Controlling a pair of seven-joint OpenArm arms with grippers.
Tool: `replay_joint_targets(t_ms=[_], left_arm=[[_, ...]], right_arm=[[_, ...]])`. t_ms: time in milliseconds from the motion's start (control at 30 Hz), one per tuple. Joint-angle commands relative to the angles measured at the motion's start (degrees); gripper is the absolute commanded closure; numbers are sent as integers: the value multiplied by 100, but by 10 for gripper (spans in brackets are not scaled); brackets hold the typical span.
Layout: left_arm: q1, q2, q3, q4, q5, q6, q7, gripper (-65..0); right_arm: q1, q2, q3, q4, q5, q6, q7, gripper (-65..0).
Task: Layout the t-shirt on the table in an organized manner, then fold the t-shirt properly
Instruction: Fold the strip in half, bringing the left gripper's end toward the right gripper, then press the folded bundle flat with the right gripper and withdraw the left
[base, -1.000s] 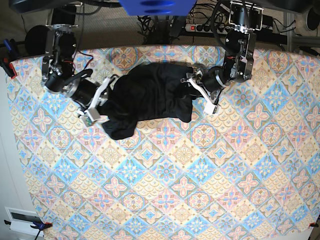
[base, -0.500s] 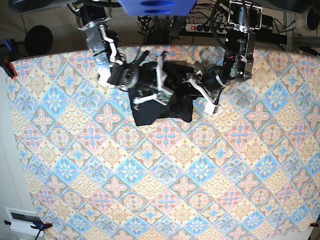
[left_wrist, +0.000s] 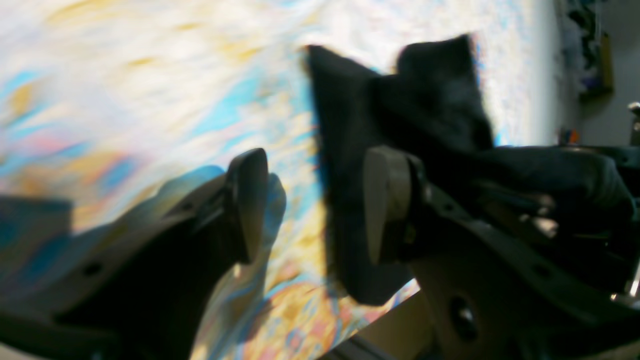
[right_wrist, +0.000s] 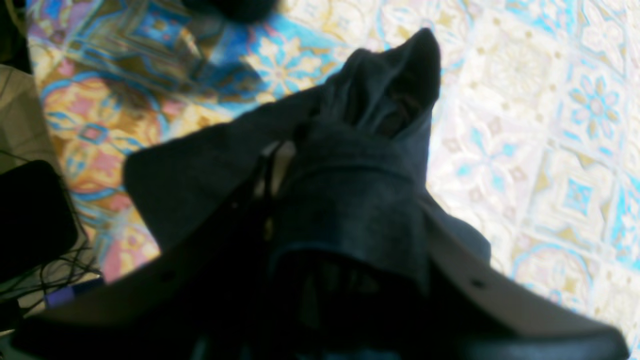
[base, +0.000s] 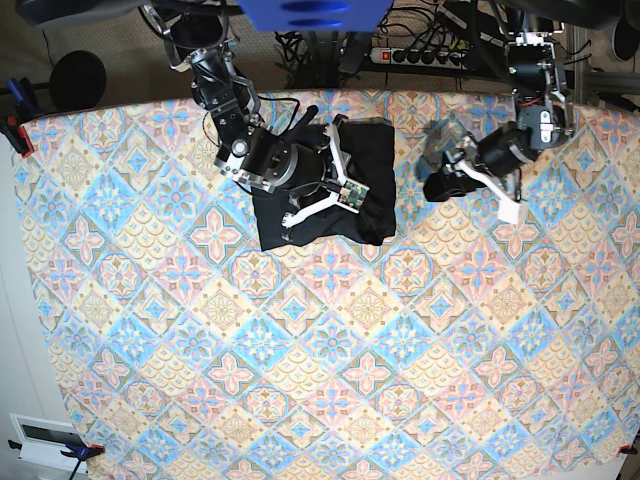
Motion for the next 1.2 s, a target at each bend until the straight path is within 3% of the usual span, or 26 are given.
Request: replay_joint_targets(t_ms=[0,133,367,500,700,933,1167], left_arm=[[-59,-50,-198,101,-309,-82,46,-307],[-85,-67,-787,101,-731,-82,204,-307],[-199,-41,-778,92,-731,-82,222,-307],[-217,-32,-778,92,-731,-82,222,-307],[-243,-32,-769,83,-722,-82,222,-307],[-217,-32,-769,83,-722,-82,222,-307],[-252,-41,-681,92,-722,-82,231,-307]], right_arm=[[2,-46,-10,215,84,8,161,-142],[-412,-20,16,531,101,8,161,-143],[-939,-20,7,786,101,8,451,-145],[-860,-64,25,742,110,8,565,-170],[-60,-416,25,320,84,8,574,-195],[-86,-468,51,320,84,8,583,-227],[-675,-442,913,689,119,8,609,-225]])
